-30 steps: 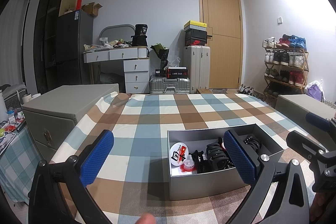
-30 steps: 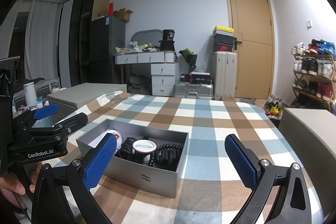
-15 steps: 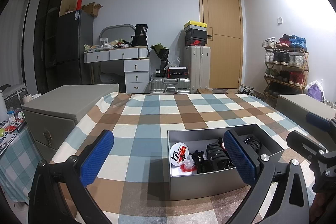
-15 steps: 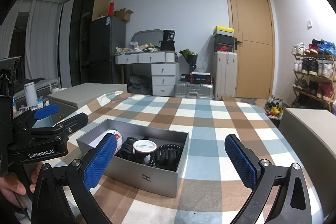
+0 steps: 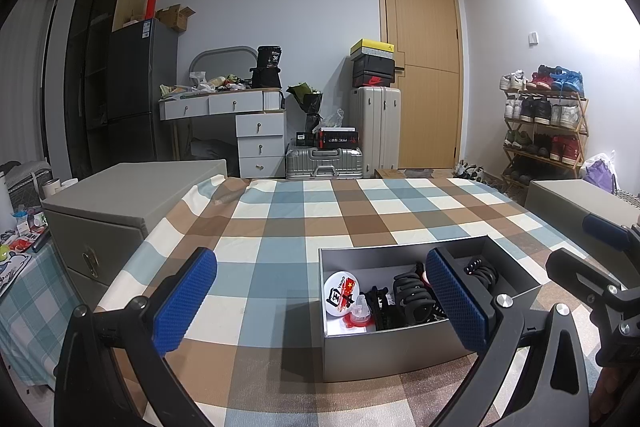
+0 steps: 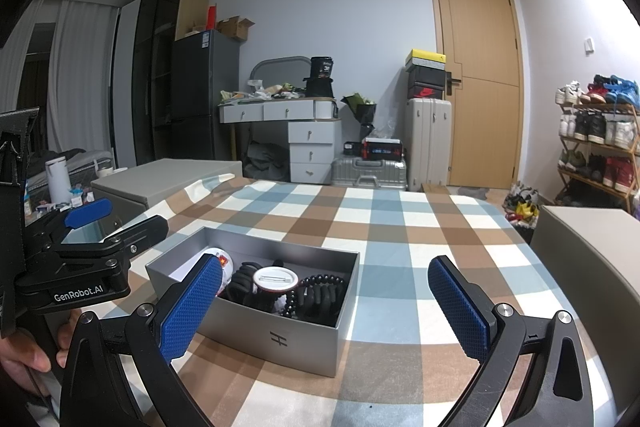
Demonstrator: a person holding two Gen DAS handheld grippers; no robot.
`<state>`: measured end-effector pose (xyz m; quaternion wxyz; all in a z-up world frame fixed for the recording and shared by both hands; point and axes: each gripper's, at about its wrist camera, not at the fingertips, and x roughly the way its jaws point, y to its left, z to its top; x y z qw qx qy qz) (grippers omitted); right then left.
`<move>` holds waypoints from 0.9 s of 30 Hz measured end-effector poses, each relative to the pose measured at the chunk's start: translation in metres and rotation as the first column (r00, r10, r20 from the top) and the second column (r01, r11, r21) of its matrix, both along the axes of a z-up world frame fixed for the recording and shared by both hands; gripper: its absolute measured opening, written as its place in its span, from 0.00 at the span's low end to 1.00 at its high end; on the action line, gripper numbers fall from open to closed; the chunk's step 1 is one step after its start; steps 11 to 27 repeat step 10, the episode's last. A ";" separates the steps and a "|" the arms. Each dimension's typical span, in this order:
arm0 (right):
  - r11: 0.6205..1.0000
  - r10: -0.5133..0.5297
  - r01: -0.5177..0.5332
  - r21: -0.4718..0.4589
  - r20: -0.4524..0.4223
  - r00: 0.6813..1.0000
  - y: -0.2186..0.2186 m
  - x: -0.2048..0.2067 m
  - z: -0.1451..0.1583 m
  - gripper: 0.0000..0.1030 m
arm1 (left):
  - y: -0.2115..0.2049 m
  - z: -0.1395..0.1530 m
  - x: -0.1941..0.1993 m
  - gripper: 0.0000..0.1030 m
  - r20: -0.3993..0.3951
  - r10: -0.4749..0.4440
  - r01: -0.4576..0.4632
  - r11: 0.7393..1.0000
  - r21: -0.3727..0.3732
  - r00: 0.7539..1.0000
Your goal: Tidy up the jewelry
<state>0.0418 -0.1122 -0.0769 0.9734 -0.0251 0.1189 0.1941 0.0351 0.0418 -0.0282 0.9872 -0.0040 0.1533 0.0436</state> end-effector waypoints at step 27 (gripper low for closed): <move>1.000 0.000 0.000 0.001 0.000 1.000 0.000 0.000 0.000 1.00 | -0.002 0.001 0.001 0.99 -0.002 -0.007 0.007 1.000 0.001 1.000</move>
